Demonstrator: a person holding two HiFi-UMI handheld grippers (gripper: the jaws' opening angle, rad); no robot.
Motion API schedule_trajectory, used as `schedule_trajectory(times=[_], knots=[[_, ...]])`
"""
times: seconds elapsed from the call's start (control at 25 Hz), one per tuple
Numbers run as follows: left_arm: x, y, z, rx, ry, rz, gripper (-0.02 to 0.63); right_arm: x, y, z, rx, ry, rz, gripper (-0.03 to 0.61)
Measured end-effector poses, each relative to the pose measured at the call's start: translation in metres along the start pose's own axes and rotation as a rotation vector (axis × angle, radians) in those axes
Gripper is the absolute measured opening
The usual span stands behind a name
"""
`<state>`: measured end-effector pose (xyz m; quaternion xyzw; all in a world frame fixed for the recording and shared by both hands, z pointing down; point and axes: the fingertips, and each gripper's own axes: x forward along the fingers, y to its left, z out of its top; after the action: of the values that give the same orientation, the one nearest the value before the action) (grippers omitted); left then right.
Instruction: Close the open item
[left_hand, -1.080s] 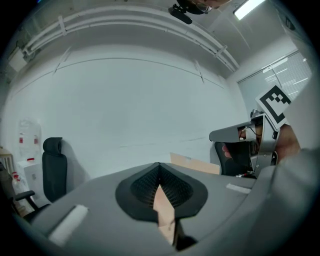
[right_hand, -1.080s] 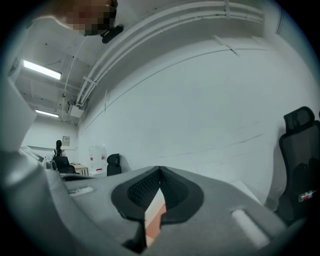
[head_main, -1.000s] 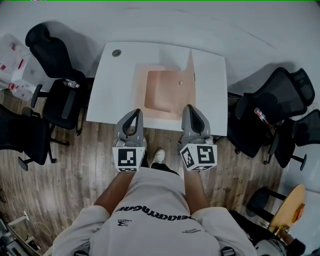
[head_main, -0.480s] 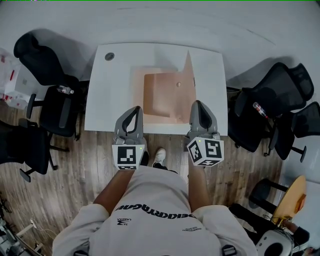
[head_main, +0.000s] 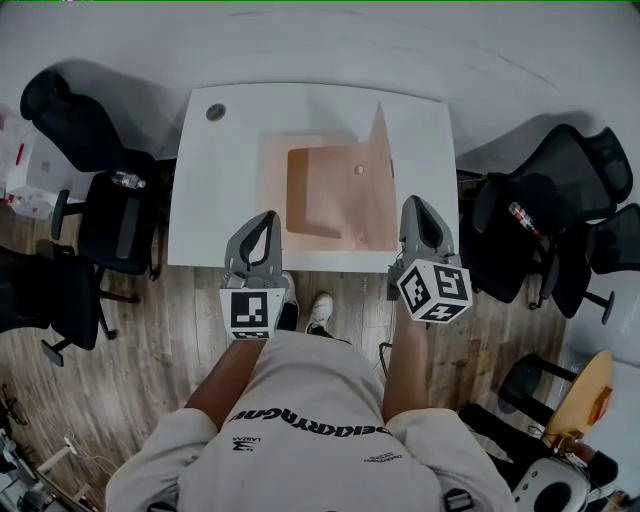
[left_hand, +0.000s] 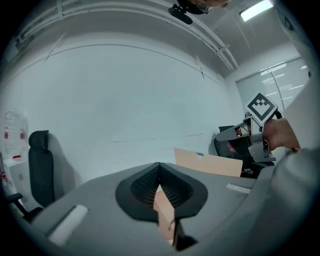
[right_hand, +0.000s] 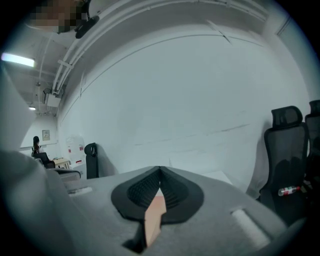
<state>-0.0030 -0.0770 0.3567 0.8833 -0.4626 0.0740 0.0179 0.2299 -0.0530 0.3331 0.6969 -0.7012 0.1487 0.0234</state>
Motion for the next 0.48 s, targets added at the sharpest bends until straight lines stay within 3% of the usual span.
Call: schedule_trajectory(times=[0.48], knots=[[0.016,0.011,-0.01,-0.007,0.027,0.007,0.002,0.024,-0.021,-0.03,0.004,0.163,0.032,0.0]])
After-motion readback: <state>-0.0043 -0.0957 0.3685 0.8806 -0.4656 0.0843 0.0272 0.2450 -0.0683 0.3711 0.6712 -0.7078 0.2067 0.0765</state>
